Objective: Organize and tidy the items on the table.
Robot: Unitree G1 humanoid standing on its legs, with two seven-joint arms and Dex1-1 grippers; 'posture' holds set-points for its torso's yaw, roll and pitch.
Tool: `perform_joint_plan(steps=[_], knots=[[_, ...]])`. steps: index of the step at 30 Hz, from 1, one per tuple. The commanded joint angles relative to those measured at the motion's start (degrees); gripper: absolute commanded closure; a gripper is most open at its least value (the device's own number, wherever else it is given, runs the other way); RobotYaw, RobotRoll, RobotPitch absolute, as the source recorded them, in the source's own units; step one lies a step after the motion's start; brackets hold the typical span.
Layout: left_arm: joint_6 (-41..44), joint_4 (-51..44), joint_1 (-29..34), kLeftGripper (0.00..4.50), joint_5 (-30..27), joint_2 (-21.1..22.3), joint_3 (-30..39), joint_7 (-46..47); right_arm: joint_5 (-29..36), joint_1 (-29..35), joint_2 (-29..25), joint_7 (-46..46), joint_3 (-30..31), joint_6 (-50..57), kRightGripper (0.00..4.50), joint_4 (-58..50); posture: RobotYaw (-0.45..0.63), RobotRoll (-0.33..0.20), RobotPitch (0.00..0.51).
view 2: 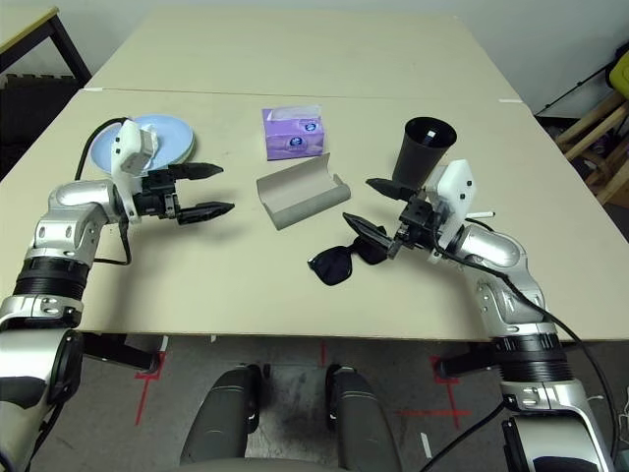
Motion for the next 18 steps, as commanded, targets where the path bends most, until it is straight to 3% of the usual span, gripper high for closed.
perform_joint_plan(steps=[1, 18], knots=[[-2.69, -0.74, 0.56, 0.02, -0.9, 0.42, -0.95, -3.36, 0.89, 0.81, -1.12, 0.64, -1.27, 0.92, 0.0, -1.53, 0.14, 0.0, 0.197], [-4.54, -5.75, 4.11, 0.02, -6.52, -0.26, -0.68, -9.47, 1.85, -0.45, -3.48, 1.67, -1.67, 5.69, 0.0, -4.45, 0.12, 0.0, 0.242]])
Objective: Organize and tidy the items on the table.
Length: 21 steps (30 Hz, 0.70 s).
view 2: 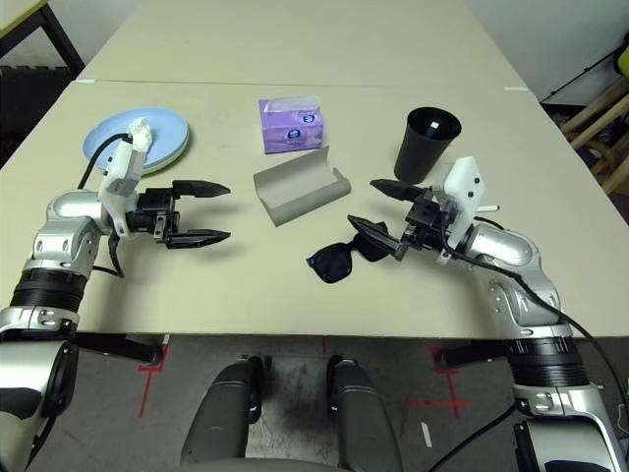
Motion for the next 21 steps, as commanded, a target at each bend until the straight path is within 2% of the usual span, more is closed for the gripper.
perform_joint_plan(steps=[1, 4, 11, 17, 21], knots=[[-0.9, -1.73, 0.92, 0.02, -0.53, -0.27, -0.8, -0.96, 0.79, -0.84, -1.36, 0.58, -0.98, 1.33, 0.0, -1.08, 0.12, 0.0, 0.241], [-1.18, -2.25, 0.91, 0.02, -0.55, -0.76, -1.09, -0.72, 1.11, -2.19, -2.52, 0.73, -0.53, 3.84, 0.0, -2.99, 0.12, 0.0, 0.235], [-1.63, -2.07, 0.4, 0.02, -0.49, -2.06, -1.35, -0.47, 1.03, -6.86, -8.35, 0.47, 2.6, 17.11, 0.0, -11.2, 0.1, 0.0, 0.244], [-1.96, -1.81, 0.39, 0.02, -0.33, -3.01, -1.75, -0.28, -4.93, -8.8, -16.11, 1.77, 9.21, 23.41, 0.0, -18.51, 0.1, 0.0, 0.258], [-2.89, -1.47, 0.48, 0.02, -0.04, -3.67, -2.02, 0.19, -8.98, -11.19, -19.99, 5.66, 13.26, 20.26, 0.0, -18.47, 0.11, 0.0, 0.262]])
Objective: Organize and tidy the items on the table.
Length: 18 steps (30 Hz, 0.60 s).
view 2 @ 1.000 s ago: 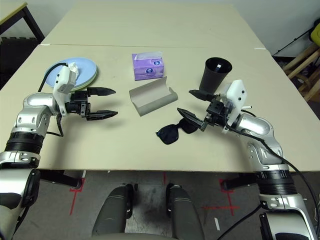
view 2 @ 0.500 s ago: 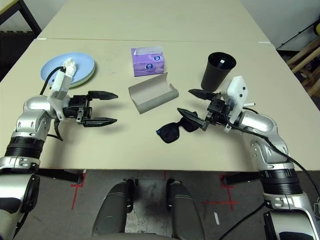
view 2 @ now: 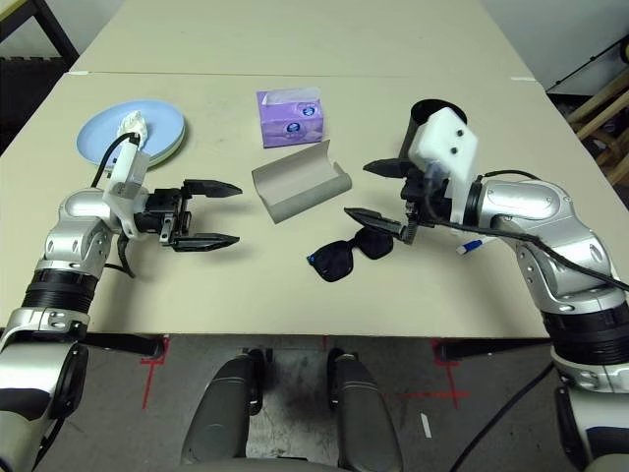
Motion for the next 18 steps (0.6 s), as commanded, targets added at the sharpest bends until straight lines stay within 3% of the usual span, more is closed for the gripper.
perform_joint_plan(steps=[1, 11, 18], knots=[[-1.79, -0.49, 0.6, 0.02, 0.31, -0.76, -0.92, 0.24, -4.77, -2.24, -3.13, 4.82, 4.06, -5.22, 0.0, -0.13, 0.11, 0.0, 0.261], [-2.36, -1.62, 1.77, 0.02, 0.26, -1.07, -1.21, 2.11, -14.18, -7.81, -8.87, 18.23, 11.42, -16.24, 0.0, 1.78, 0.15, 0.0, 0.25], [-2.42, -1.82, 1.48, 0.02, 0.44, -1.53, -1.62, 3.13, -20.62, -11.2, -8.55, 22.24, 14.64, -17.34, 0.0, 0.77, 0.16, 0.0, 0.25]])
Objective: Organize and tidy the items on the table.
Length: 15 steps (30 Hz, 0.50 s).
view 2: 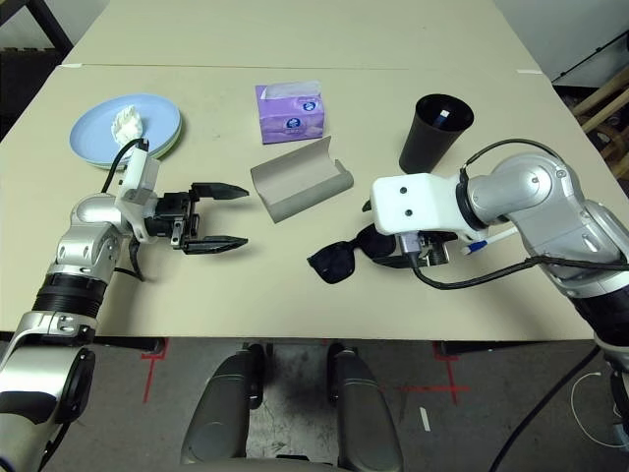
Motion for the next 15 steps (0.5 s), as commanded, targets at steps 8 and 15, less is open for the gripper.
perform_joint_plan(steps=[8, 15], knots=[[-1.37, -0.75, 0.17, 0.02, 0.5, -0.89, -1.2, 0.64, -10.78, -3.1, 1.83, 3.38, 6.24, 6.74, 0.0, -7.06, 0.16, 0.0, 0.244], [-1.81, -0.17, -0.38, 0.02, 0.69, -1.19, -1.29, 0.84, -17.35, -5.76, 5.03, 5.16, 10.85, 12.21, 0.0, -7.08, 0.17, 0.0, 0.246]])
